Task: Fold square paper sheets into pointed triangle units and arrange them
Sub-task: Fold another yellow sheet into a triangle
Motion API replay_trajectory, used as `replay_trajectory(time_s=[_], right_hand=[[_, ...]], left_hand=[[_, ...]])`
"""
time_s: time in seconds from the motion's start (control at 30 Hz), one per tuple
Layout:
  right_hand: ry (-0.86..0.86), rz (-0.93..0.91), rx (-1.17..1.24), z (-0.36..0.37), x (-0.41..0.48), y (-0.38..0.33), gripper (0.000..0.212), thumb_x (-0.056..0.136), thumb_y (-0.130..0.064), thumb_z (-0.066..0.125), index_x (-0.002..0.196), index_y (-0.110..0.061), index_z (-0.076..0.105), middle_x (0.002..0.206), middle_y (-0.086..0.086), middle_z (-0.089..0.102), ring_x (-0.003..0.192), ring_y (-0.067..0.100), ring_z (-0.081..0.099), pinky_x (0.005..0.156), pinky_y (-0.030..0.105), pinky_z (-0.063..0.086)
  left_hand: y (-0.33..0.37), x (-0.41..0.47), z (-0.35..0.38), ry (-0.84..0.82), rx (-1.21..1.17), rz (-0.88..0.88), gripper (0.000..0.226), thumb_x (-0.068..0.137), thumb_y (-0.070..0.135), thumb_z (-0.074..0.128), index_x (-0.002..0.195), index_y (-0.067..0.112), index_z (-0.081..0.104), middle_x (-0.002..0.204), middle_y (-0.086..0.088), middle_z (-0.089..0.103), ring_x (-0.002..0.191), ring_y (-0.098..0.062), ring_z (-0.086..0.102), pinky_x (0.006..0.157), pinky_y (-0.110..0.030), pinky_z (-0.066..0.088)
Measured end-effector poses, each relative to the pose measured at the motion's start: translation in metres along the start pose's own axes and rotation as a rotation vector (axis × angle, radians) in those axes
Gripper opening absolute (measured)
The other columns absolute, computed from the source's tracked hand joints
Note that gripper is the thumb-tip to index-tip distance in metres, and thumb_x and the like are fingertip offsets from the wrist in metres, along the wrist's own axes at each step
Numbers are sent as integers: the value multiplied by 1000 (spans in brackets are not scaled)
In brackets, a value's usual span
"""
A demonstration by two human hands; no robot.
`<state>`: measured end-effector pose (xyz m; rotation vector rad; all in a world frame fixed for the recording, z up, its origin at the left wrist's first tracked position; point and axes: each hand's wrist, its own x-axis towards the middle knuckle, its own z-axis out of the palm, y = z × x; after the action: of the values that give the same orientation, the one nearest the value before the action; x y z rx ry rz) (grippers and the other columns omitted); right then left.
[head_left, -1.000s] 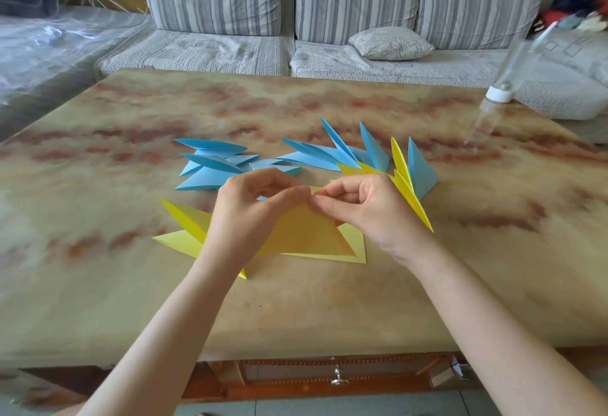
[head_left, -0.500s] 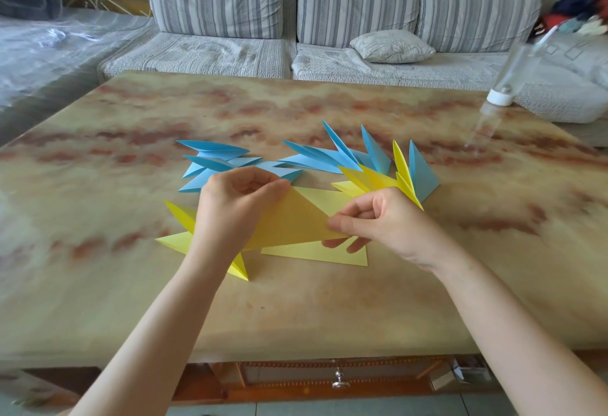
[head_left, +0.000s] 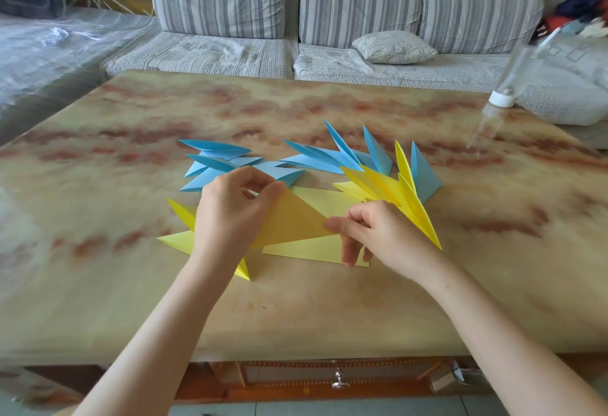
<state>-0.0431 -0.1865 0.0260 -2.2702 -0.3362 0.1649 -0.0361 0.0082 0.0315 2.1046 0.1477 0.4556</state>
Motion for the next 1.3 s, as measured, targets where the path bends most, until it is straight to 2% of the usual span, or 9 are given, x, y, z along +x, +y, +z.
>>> replay_trajectory(time_s=[0.17, 0.27, 0.4, 0.7, 0.8, 0.9, 1.07, 1.17, 1.3], right_hand=[[171, -5, -67, 0, 5, 18, 59, 73, -72, 48, 60, -17, 63, 63, 6, 69, 58, 19, 63, 67, 41, 52], [127, -57, -184, 9, 9, 28, 48, 69, -68, 60, 93, -27, 71, 110, -9, 70, 100, 5, 60, 94, 30, 46], [-30, -123, -339, 27, 13, 34, 76, 76, -52, 69, 142, -27, 43, 153, -13, 30, 143, 5, 22, 112, 14, 9], [-14, -45, -215, 11, 14, 40, 63, 73, -37, 78, 132, -32, 56, 137, -22, 45, 132, -3, 33, 94, -7, 9], [-8, -23, -177, 2, 11, 44, 48, 77, -35, 77, 123, -38, 62, 136, -18, 52, 128, 0, 42, 103, 10, 25], [36, -37, -96, -4, 8, 40, 36, 78, -34, 75, 114, -37, 66, 118, -22, 61, 112, -9, 51, 92, 2, 31], [100, -77, 238, -10, 9, 29, 29, 70, -38, 69, 99, -38, 65, 91, -29, 70, 91, -12, 62, 84, 7, 43], [105, -107, 319, -13, 10, 25, 28, 71, -37, 67, 99, -36, 66, 89, -25, 72, 87, -9, 63, 81, 9, 45], [80, -159, 332, -15, 7, 18, 30, 72, -35, 67, 102, -36, 66, 97, -23, 72, 94, -5, 63, 87, 11, 45]], left_hand=[[-15, 11, -10, -27, 121, -43, 8, 87, 31, 66, 83, 25, 64, 72, 19, 52, 77, -14, 50, 58, -17, 36], [-27, 15, -12, -90, 204, -47, 7, 86, 30, 67, 82, 26, 64, 76, 15, 56, 82, -18, 53, 57, -23, 37], [-38, 18, -11, -143, 386, -74, 9, 86, 34, 65, 89, 26, 65, 89, 4, 62, 87, -23, 55, 64, -29, 35], [-49, 31, -26, -258, 472, -43, 2, 84, 32, 69, 83, 33, 68, 78, 14, 56, 84, -18, 53, 60, -27, 35], [-49, 33, -25, -309, 466, -26, 4, 83, 34, 69, 80, 35, 67, 79, 13, 56, 80, -15, 52, 57, -21, 36], [-50, 33, -23, -300, 447, -9, 2, 83, 36, 69, 83, 34, 67, 80, 11, 58, 80, -15, 53, 58, -23, 38], [-47, 31, -20, -119, 418, 247, 19, 80, 30, 74, 97, 21, 74, 99, 0, 66, 98, -25, 55, 74, -30, 37], [-31, 19, -18, 45, 297, 407, 10, 86, 27, 69, 90, 20, 75, 87, 5, 69, 85, -20, 61, 67, -28, 39], [-8, 4, -11, -150, -126, 68, 38, 96, 43, 47, 87, 14, 69, 60, 6, 70, 56, -9, 65, 52, -25, 49]])
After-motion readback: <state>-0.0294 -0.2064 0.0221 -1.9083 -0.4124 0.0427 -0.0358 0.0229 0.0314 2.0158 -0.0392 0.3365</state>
